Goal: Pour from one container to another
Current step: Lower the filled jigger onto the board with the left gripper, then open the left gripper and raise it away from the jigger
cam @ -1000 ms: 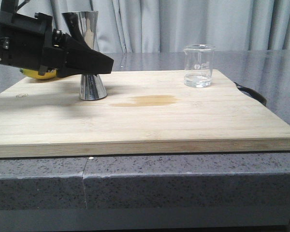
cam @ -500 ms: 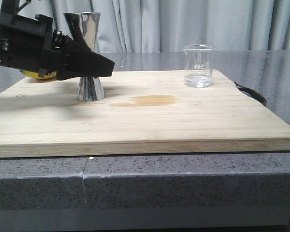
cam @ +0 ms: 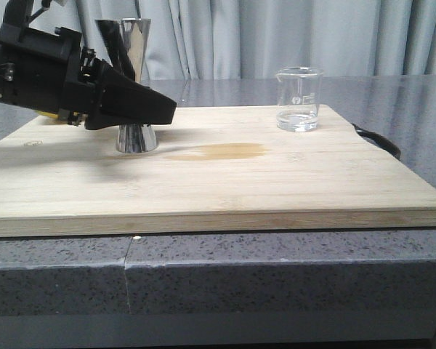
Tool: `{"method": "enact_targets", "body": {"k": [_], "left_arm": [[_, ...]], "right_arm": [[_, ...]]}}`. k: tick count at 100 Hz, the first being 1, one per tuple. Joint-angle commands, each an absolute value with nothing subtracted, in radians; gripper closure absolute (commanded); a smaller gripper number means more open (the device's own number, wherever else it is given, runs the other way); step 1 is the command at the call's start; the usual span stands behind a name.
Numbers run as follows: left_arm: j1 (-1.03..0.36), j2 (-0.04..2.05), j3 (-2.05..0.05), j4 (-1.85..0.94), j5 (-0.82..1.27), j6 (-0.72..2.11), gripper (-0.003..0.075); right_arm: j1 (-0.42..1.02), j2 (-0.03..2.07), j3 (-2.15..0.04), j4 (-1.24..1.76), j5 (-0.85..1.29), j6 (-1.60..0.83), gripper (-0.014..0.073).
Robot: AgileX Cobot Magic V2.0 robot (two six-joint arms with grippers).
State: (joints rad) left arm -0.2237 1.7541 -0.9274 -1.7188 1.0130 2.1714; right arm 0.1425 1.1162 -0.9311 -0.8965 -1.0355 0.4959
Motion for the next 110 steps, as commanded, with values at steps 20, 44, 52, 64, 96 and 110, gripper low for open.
{"method": "enact_targets", "body": {"k": [20, 44, 52, 64, 96, 110], "left_arm": [[-0.153, 1.686, -0.949, -1.725, 1.126, 2.132, 0.0305], [-0.096, 1.632, -0.949, -1.608, 1.148, 2.049, 0.0305], [-0.067, 1.612, -0.949, -1.572, 1.164, 2.018, 0.0305], [-0.015, 1.577, -0.949, -1.537, 1.227, 1.952, 0.0305], [0.122, 1.403, -0.950, -1.557, 1.264, 1.796, 0.0310], [0.202, 1.263, -0.957, -1.661, 1.213, 1.800, 0.0310]], "right_arm": [[0.144, 1.095, -0.962, -0.838, -1.065, 0.491, -0.0031], [0.144, 1.095, -0.962, -0.838, -1.065, 0.491, -0.0031], [0.144, 1.095, -0.962, -0.838, -1.065, 0.491, -0.0031], [0.144, 1.095, -0.962, -0.837, -1.045, 0.491, -0.0031], [0.130, 1.070, -0.962, -0.796, -0.647, 0.491, -0.0031], [0.089, 1.004, -0.962, -0.794, -0.487, 0.491, -0.0031]]}}
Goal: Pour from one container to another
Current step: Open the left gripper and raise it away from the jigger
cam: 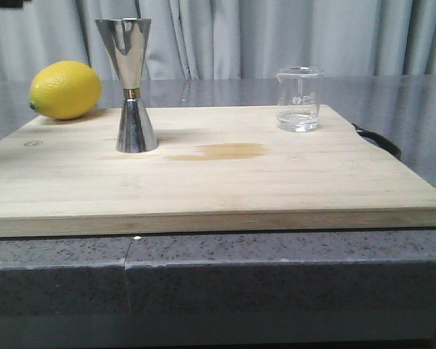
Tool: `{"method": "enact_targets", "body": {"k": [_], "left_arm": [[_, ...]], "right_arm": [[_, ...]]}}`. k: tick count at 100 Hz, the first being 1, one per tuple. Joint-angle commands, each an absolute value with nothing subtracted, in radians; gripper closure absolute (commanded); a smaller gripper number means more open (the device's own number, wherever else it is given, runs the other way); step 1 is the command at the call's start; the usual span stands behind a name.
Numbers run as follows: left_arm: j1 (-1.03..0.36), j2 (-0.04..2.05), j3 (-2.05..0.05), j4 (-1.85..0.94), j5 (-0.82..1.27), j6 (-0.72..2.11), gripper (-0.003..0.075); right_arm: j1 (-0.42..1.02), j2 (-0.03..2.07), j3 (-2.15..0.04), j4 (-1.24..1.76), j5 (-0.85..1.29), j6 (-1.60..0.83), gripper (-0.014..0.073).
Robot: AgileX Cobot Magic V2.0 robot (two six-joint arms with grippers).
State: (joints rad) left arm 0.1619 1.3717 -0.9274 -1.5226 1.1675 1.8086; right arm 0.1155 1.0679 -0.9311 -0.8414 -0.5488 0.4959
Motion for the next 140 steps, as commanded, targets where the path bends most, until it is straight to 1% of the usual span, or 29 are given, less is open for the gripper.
{"method": "enact_targets", "body": {"k": [1, 17, 27, 32, 48, 61, 73, 84, 93, 104, 116, 123, 130, 135, 137, 140], "left_arm": [[0.211, 1.248, -0.960, -1.661, 1.206, 1.800, 0.0310], [0.301, 1.075, -0.992, -1.741, 0.918, 1.796, 0.0311], [0.312, 0.960, -0.992, -1.821, 0.697, 1.796, 0.0311], [0.312, 0.910, -0.990, -1.828, 0.633, 1.788, 0.0311], [0.293, 0.768, -0.963, -1.813, 0.593, 1.760, 0.0313], [0.288, 0.658, -0.909, -1.777, 0.570, 1.696, 0.0313], [0.288, 0.549, -0.803, -1.770, 0.545, 1.642, 0.0313], [0.288, 0.442, -0.685, -1.765, 0.494, 1.638, 0.0317], [0.288, 0.359, -0.581, -1.727, 0.413, 1.638, 0.0342], [0.288, 0.275, -0.466, -1.713, 0.286, 1.638, 0.0396], [0.288, 0.229, -0.371, -1.713, 0.258, 1.638, 0.0438], [0.288, 0.221, -0.327, -1.731, 0.284, 1.634, 0.0467], [0.286, 0.220, -0.297, -1.745, 0.326, 1.634, 0.0525], [0.276, 0.220, -0.280, -1.759, 0.351, 1.634, 0.0584], [0.271, 0.220, -0.274, -1.768, 0.358, 1.634, 0.0613], [0.262, 0.220, -0.267, -1.777, 0.366, 1.634, 0.0653]], "right_arm": [[0.084, 1.000, -0.962, -0.794, -0.473, 0.491, -0.0031], [0.050, 0.906, -0.962, -0.794, -0.305, 0.491, -0.0031], [0.046, 0.852, -0.962, -0.794, -0.180, 0.491, -0.0031], [0.046, 0.823, -0.962, -0.794, -0.124, 0.491, -0.0031], [0.046, 0.723, -0.962, -0.794, 0.018, 0.491, -0.0031], [0.046, 0.623, -0.937, -0.794, 0.032, 0.491, -0.0031], [0.046, 0.517, -0.879, -0.794, 0.021, 0.491, -0.0030], [0.046, 0.415, -0.808, -0.794, 0.062, 0.491, -0.0030], [0.046, 0.338, -0.743, -0.794, 0.111, 0.491, -0.0029], [0.046, 0.256, -0.676, -0.794, 0.146, 0.491, -0.0029], [0.046, 0.181, -0.618, -0.785, 0.146, 0.491, -0.0022], [0.046, 0.146, -0.589, -0.783, 0.150, 0.491, 0.0024], [0.046, 0.117, -0.565, -0.783, 0.164, 0.491, 0.0114], [0.046, 0.099, -0.553, -0.778, 0.186, 0.491, 0.0218], [0.046, 0.096, -0.548, -0.771, 0.198, 0.491, 0.0248], [0.046, 0.087, -0.543, -0.759, 0.217, 0.491, 0.0325]]}}
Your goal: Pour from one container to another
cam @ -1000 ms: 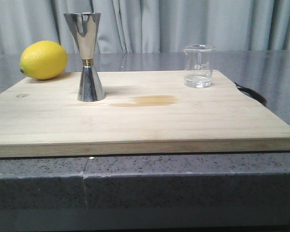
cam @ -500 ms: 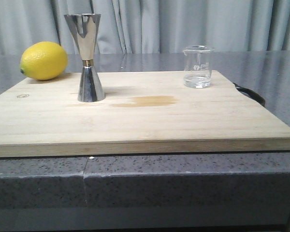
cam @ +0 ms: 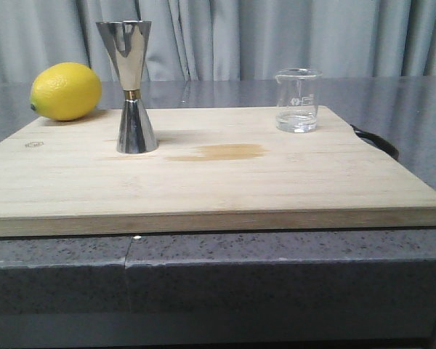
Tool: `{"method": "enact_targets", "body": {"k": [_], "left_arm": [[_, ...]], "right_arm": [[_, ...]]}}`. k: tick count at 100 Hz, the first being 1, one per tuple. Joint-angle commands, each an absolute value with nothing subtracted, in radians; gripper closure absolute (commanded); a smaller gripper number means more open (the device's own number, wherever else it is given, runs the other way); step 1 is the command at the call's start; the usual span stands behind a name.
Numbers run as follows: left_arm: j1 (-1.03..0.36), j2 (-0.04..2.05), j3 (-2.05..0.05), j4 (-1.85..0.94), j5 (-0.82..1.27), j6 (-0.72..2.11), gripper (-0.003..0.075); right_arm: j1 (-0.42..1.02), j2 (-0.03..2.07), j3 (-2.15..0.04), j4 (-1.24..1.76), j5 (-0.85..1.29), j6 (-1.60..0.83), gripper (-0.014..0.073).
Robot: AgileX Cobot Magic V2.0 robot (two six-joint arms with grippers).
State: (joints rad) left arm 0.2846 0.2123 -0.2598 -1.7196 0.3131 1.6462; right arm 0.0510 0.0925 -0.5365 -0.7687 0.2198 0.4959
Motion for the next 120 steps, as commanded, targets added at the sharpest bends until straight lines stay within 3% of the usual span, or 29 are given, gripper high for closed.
{"method": "enact_targets", "body": {"k": [1, 6, 16, 82, 120], "left_arm": [[0.258, 0.220, -0.264, -1.777, 0.368, 1.634, 0.0673], [0.243, 0.220, -0.256, -1.779, 0.378, 1.634, 0.0740], [0.218, 0.220, -0.254, -1.779, 0.378, 1.634, 0.0739], [0.149, 0.220, -0.254, -1.779, 0.377, 1.634, 0.0739], [-0.113, 0.184, -0.239, -1.779, 0.352, 1.634, 0.0739]], "right_arm": [[0.046, 0.087, -0.541, -0.756, 0.225, 0.491, 0.0341], [0.046, 0.079, -0.537, -0.737, 0.265, 0.491, 0.0452], [0.046, 0.076, -0.530, -0.702, 0.329, 0.491, 0.0671], [0.046, 0.076, -0.517, -0.661, 0.373, 0.492, 0.0669], [0.046, 0.076, -0.517, -0.661, 0.373, 0.492, 0.0669]]}}
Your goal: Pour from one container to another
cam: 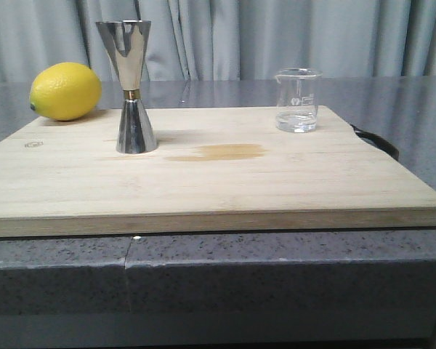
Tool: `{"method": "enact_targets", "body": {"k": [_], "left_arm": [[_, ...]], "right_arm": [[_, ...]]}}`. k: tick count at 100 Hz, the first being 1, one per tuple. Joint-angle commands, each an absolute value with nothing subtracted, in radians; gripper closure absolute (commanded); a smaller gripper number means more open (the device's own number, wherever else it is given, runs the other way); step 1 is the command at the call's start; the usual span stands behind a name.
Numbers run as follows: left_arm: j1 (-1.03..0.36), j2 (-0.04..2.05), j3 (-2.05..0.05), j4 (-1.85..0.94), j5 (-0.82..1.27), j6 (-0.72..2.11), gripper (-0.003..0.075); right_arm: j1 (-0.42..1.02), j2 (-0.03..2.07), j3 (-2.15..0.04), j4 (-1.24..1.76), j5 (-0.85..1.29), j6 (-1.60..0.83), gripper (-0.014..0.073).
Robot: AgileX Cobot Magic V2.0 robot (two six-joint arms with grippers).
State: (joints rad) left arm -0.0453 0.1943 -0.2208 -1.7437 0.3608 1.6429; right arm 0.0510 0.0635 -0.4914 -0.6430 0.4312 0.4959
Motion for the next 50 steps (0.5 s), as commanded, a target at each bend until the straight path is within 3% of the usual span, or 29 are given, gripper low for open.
{"method": "enact_targets", "body": {"k": [1, 19, 28, 35, 50], "left_arm": [[-0.118, 0.179, -0.239, -1.779, 0.344, 1.634, 0.0739], [-0.182, 0.129, -0.239, -1.760, 0.154, 1.634, 0.0739], [-0.177, 0.128, -0.239, -1.496, 0.160, 1.570, 0.0739], [-0.170, 0.128, -0.239, -1.195, 0.169, 1.258, 0.0739], [-0.170, 0.128, -0.239, -0.378, 0.199, 0.283, 0.0739]], "right_arm": [[0.046, 0.076, -0.517, -0.661, 0.373, 0.492, 0.0669], [0.046, 0.076, -0.517, -0.661, 0.373, 0.492, 0.0669], [0.046, 0.076, -0.517, -0.661, 0.373, 0.492, 0.0669], [0.046, 0.076, -0.517, -0.661, 0.373, 0.492, 0.0669], [0.046, 0.076, -0.517, -0.661, 0.373, 0.492, 0.0669]]}}
